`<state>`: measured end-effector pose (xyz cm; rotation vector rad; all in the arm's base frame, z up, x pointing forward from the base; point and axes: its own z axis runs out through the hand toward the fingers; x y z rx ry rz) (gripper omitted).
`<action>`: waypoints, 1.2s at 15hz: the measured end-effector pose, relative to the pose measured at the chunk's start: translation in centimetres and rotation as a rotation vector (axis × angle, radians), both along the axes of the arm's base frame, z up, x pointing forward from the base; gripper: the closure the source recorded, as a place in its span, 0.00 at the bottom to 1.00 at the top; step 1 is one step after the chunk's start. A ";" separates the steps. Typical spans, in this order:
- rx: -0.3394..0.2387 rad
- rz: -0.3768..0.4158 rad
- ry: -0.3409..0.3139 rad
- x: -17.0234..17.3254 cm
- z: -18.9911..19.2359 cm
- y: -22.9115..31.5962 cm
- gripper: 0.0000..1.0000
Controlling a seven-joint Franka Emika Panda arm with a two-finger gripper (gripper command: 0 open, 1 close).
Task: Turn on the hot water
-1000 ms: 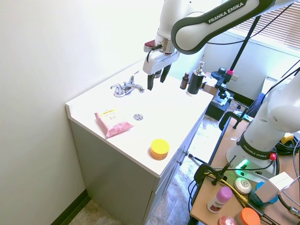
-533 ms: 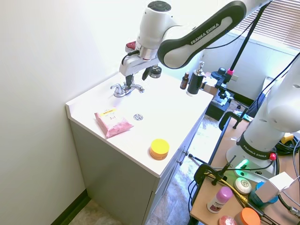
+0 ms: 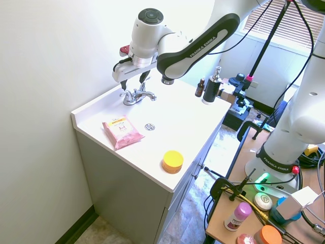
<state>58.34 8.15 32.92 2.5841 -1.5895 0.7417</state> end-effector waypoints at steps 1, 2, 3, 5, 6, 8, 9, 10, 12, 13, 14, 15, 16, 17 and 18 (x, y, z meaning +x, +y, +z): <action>-0.006 0.000 0.000 0.5 -0.2 0.1 0.00; -0.012 0.002 0.003 0.9 -0.4 0.4 0.00; -0.017 0.001 0.008 1.2 -0.6 0.7 0.00; -0.028 -0.006 0.031 1.5 -1.4 0.8 0.00; -0.029 -0.008 0.042 1.5 -1.9 0.7 0.00; -0.022 -0.013 0.064 1.5 -2.2 0.4 0.00; -0.025 -0.020 0.083 1.4 -2.3 0.2 0.00; -0.029 -0.027 0.114 1.2 -2.6 0.0 0.00; -0.030 -0.028 0.186 0.8 -3.0 -0.4 0.00; -0.029 -0.026 0.214 0.6 -3.0 -0.6 0.00; -0.033 -0.024 0.236 0.5 -3.1 -0.9 0.00; -0.042 -0.030 0.256 0.3 -3.3 -1.2 0.00; -0.051 -0.039 0.271 0.0 -3.4 -1.6 0.00; -0.058 -0.045 0.280 -0.2 -3.6 -2.0 0.00; -0.064 -0.050 0.286 -0.4 -3.7 -2.5 0.00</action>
